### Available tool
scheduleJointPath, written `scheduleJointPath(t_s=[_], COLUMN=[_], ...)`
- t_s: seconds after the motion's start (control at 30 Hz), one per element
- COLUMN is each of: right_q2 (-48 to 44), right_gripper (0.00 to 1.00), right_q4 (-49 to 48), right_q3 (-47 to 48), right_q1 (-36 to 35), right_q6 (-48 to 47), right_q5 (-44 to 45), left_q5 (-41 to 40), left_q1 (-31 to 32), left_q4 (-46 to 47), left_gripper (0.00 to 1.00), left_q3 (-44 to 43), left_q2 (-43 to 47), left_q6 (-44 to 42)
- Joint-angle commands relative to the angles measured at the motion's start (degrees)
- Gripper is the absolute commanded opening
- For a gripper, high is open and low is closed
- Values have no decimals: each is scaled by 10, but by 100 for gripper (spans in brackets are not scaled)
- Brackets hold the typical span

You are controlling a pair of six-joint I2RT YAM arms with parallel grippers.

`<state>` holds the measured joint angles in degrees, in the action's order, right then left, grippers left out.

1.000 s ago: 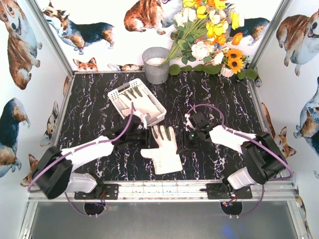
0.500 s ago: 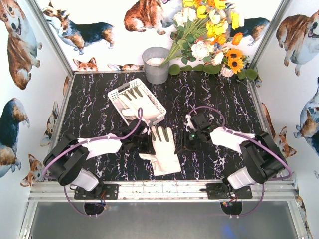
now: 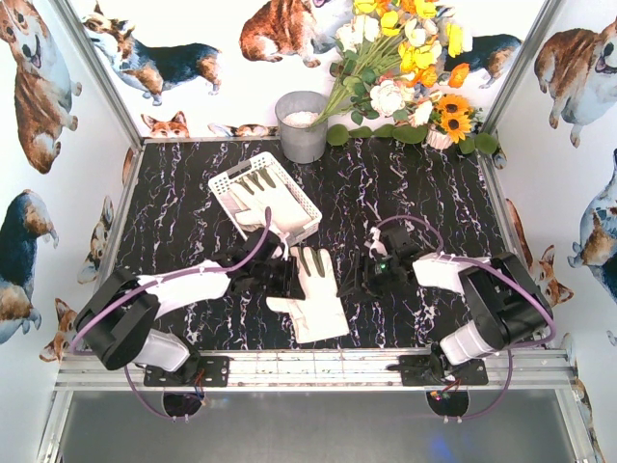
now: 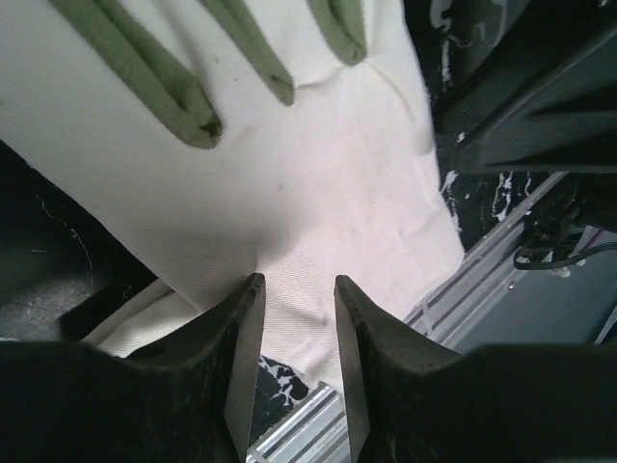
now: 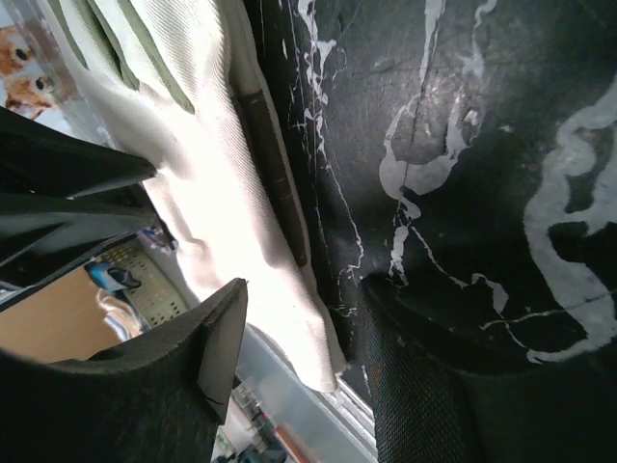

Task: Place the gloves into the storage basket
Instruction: Pick up the glove from the center of the board.

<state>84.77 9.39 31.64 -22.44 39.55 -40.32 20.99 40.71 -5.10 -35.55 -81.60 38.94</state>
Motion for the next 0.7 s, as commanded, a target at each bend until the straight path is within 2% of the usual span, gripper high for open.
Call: scheduleJointPath(t_s=[0.0,0.17,0.37,0.57,0.67], right_q2=[24,49,59,83,101], right_gripper=[53,54,54,54,54], right_q4=[-91,-125,-131,-137,-144], right_q3=[-18,-23,-22,-13,-4], right_q1=[-2,-14,-18,-28,-40], right_q6=[27,44,48,53,57], right_q5=[-25,-27,-24,-26,-29], left_q5=[-17,-64,-47,-46,-46], left_q1=[3,-13,-26,-35,-37], left_q4=[-81,-140,-82,-66,-56], left_gripper=[31,31,33,20,17], left_q3=[-51,-50,-27,-2,17], left_q2=[30,33,17,-24,-25], left_q6=[-28,-50,-46,-62,-61])
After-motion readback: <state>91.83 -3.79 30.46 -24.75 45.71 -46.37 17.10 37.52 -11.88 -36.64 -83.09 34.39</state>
